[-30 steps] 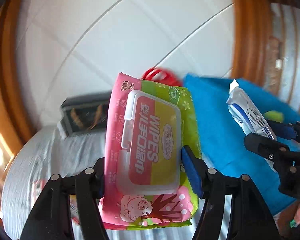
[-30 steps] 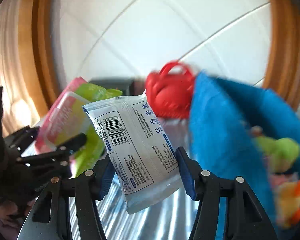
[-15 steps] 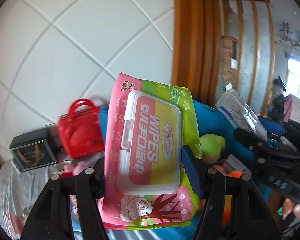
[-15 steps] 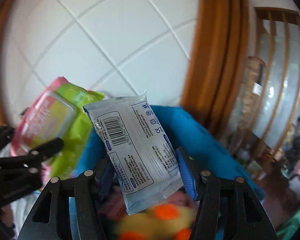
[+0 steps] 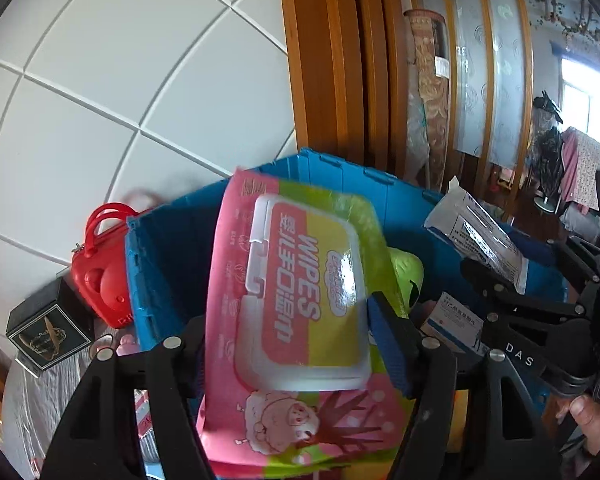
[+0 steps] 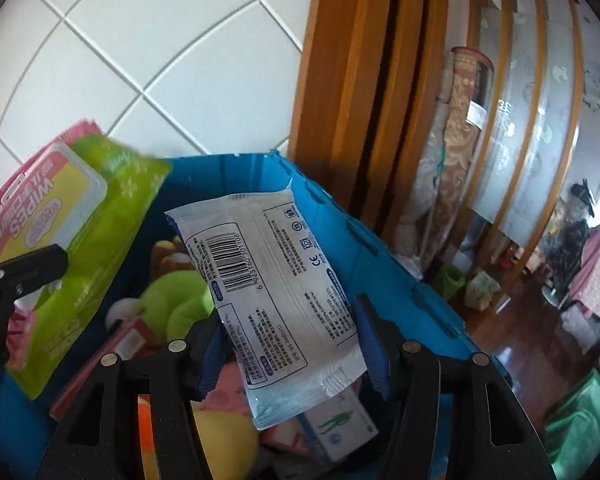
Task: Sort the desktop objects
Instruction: 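Open both tools to drop the wipes and sachet into the bin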
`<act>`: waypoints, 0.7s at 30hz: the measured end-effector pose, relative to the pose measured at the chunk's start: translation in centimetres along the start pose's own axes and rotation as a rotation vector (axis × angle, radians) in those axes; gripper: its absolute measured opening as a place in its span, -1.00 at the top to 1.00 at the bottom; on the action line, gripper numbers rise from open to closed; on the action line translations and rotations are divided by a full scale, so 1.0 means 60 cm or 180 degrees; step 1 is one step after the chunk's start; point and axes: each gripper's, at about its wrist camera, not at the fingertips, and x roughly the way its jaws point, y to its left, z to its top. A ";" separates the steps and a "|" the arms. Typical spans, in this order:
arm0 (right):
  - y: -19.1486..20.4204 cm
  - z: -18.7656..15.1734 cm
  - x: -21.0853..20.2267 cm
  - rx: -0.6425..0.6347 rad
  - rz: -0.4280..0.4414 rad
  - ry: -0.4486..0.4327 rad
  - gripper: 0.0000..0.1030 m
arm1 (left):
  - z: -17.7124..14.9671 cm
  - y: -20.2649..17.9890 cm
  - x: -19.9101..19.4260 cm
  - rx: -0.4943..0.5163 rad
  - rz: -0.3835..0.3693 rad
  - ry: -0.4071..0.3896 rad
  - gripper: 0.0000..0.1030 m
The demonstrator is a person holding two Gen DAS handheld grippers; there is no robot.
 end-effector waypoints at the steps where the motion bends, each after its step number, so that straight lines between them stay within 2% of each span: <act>1: -0.004 -0.001 0.005 0.0006 0.0006 0.0009 -0.14 | 0.001 -0.003 0.004 0.0021 0.0011 0.0037 -0.36; 5: -0.022 -0.001 0.032 0.0020 -0.0009 0.0038 -0.14 | 0.002 -0.010 -0.001 0.0077 0.0141 -0.0009 -0.40; 6: -0.024 -0.001 0.035 0.0026 -0.0004 0.0036 -0.14 | 0.002 -0.010 -0.003 0.0068 0.0158 -0.0033 -0.50; 8: -0.026 -0.002 0.037 0.0033 0.0005 0.0030 -0.17 | 0.002 -0.007 -0.006 0.0061 0.0161 -0.0054 -0.57; 10: -0.027 -0.002 0.036 0.0039 0.0006 0.0016 -0.32 | 0.001 -0.006 -0.012 0.0056 0.0184 -0.0083 -0.57; 12: -0.027 -0.003 0.031 0.0044 0.0011 -0.0017 -0.65 | 0.001 -0.006 -0.016 0.0047 0.0160 -0.0096 -0.57; 15: -0.031 -0.004 0.017 0.0067 0.0015 -0.0078 -1.00 | -0.002 -0.001 -0.027 0.0032 0.0169 -0.0138 -0.57; 21: -0.017 -0.006 -0.044 0.0091 0.0032 -0.0238 -1.00 | -0.019 0.032 -0.066 -0.0146 0.0271 -0.0266 -0.57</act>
